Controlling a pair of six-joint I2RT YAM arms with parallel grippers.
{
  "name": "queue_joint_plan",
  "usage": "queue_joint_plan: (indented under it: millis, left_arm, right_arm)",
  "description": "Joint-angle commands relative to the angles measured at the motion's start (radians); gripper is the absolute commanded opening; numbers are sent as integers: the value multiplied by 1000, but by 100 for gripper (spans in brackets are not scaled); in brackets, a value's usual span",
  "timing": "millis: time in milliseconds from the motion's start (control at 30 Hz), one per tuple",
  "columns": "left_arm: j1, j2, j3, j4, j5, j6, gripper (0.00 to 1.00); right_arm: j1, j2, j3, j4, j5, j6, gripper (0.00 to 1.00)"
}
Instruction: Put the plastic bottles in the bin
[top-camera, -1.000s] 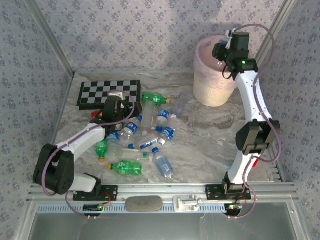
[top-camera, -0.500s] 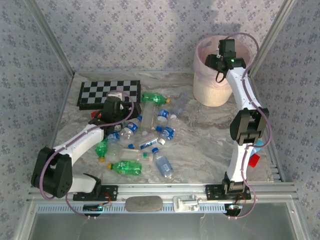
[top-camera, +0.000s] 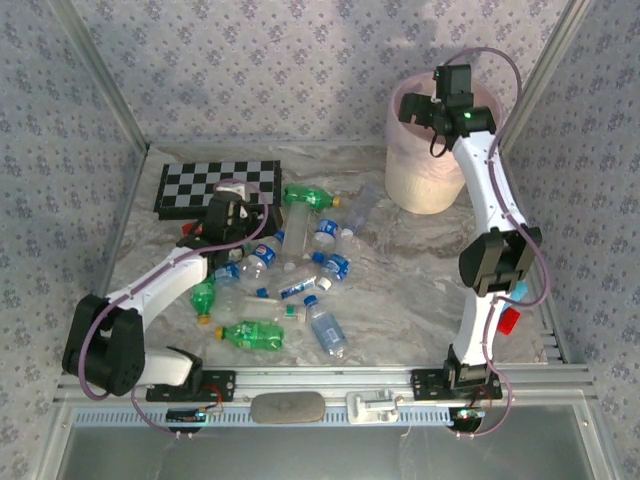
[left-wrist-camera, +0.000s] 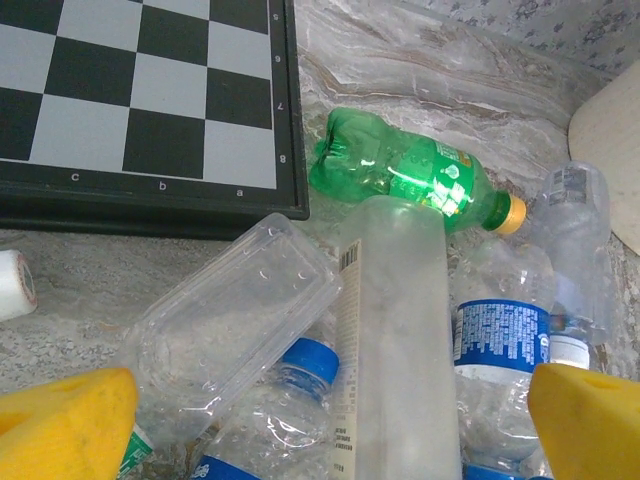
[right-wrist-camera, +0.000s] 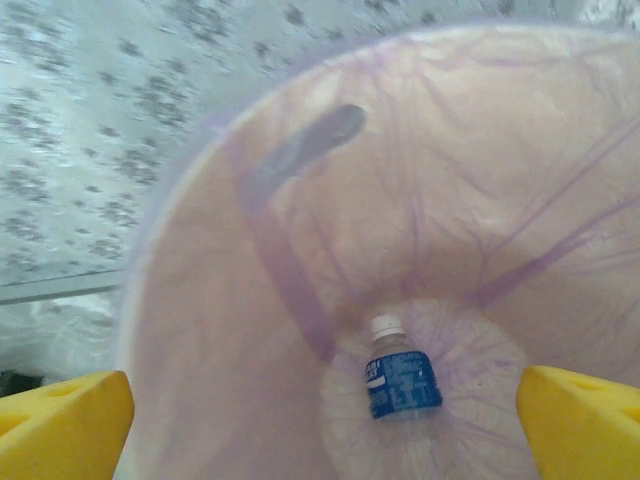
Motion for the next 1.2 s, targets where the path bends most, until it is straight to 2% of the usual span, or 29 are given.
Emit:
queue_joint_plan:
  millis: [0,200,400,567,633,833,1033,1167]
  left_arm:
    - [-8,-8,54,-31,-3,12,100]
    - [-8,-12,61,-43,-47,-5,100]
    - [-8,-10,51,4,-100,-38,100]
    - [-8,-3,43,36,-127,-58,100]
    - [-8,4,42,40,-133,-58,100]
    - [-8,12,24,40,-138,-70,100]
    - [-7,-4,-9,37,-163,-75,100]
    - [-6,-10,-17,35,-176,-75,100]
  right_arm:
    - [62,-129,-82,37,7,-52,100]
    - [189,-316,-376,157,-11,-66,100]
    - [303,-430,-626,204,-48,26,100]
    - [369,-424,-795,215,-41,242,100]
    - [399,-412,-859,223,16,337,100]
    - [455,-381,-1020,274,63,573,100]
    - [516,-379,-1132,335,94,723,100]
    - [547,-351,-1182,423,52,771,100]
